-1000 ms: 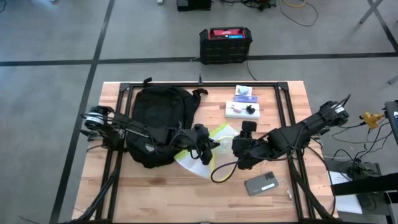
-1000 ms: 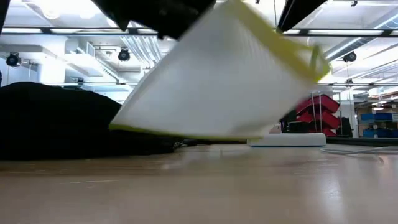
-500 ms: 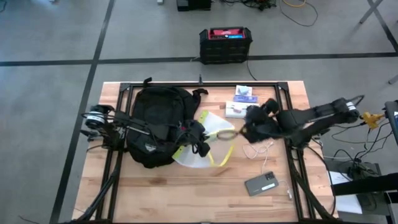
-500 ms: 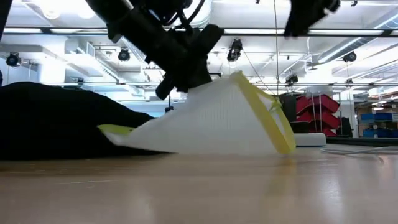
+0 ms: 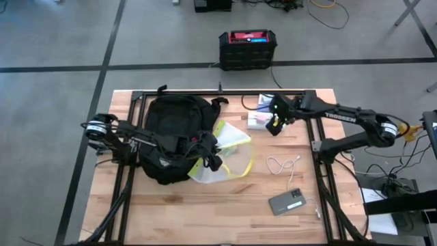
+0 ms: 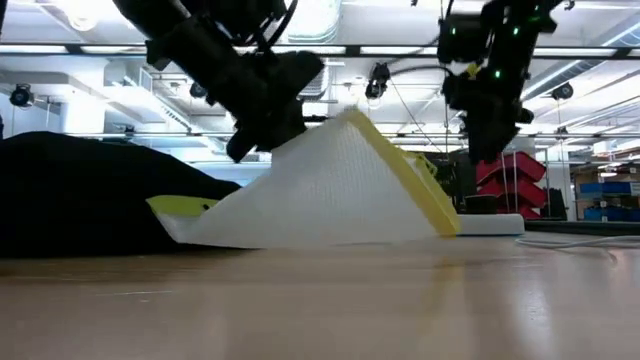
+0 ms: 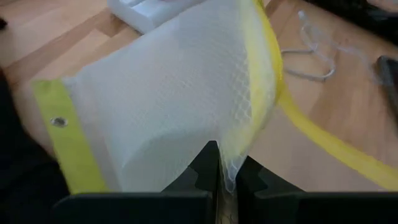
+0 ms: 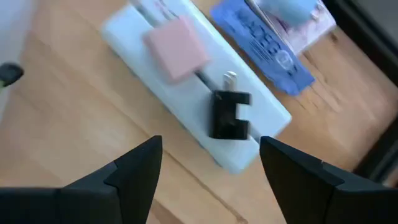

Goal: Unpack backpack
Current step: Put the black charger adapter into the white zip bag, then put the light pink charger adapter into the white zip bag, then put the light blue charger adapter into the white zip bag

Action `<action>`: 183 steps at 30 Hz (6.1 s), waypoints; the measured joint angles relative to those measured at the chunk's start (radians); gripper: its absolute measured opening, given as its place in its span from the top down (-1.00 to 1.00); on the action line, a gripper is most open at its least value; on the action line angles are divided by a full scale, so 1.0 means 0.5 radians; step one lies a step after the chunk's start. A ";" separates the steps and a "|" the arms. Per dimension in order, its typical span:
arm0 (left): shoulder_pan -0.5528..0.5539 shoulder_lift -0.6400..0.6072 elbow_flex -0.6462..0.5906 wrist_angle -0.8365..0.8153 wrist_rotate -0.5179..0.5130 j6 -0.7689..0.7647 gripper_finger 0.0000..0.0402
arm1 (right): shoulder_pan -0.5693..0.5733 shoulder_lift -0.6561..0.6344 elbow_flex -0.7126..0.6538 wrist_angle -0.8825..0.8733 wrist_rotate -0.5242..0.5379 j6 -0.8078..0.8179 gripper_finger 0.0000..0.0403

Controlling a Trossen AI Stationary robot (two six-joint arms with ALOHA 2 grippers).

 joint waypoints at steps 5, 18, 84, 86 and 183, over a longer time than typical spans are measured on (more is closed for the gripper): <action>0.001 -0.002 -0.083 0.090 -0.003 -0.011 1.00 | -0.166 0.080 -0.017 0.060 -0.177 -0.121 -0.50; 0.001 0.002 -0.249 0.358 0.007 -0.069 1.00 | -0.293 0.549 -0.024 0.255 -0.222 -0.230 -0.35; 0.009 -0.035 -0.121 0.340 0.063 -0.069 1.00 | 0.363 0.140 -0.029 0.411 -0.060 -1.434 -0.75; 0.009 -0.034 -0.121 0.340 0.063 -0.063 1.00 | 0.210 0.193 -0.021 0.419 -0.093 -1.557 -0.75; -0.069 -0.040 -0.210 0.674 0.150 0.060 1.00 | -0.521 0.976 0.607 0.330 0.162 -2.489 -0.30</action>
